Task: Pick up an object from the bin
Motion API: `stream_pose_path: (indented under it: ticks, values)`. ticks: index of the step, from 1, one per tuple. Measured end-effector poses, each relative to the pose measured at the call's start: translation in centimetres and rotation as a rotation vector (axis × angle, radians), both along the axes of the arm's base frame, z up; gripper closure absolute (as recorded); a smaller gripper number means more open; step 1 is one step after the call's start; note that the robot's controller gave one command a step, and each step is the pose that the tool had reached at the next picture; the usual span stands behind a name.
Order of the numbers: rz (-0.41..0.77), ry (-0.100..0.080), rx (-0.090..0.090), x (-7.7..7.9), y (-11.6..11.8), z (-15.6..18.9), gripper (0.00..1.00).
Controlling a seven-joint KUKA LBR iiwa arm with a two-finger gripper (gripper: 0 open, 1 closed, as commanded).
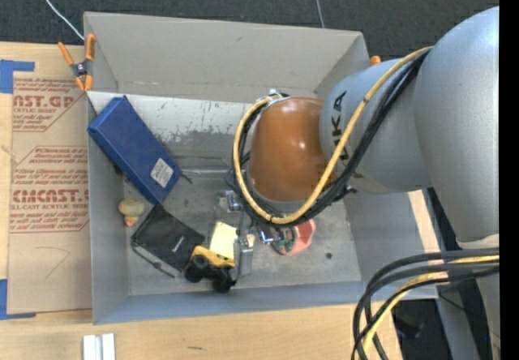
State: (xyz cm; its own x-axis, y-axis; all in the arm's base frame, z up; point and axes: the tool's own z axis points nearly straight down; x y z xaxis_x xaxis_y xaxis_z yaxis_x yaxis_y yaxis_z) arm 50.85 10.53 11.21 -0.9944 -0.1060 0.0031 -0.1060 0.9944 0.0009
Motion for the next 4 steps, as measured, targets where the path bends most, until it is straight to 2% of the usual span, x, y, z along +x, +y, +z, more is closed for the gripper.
stream_pose_path:
  ticks: [1,2,3,4]
  values:
    - [0.143,-0.004,0.002,-1.4,2.6,-2.0,0.00]
    - [0.472,0.000,0.004,-0.8,0.3,-3.6,0.00]
    - [0.593,-0.012,0.003,4.6,3.9,-3.9,1.00]
    - [0.594,-0.009,0.004,4.4,4.0,-4.1,0.00]
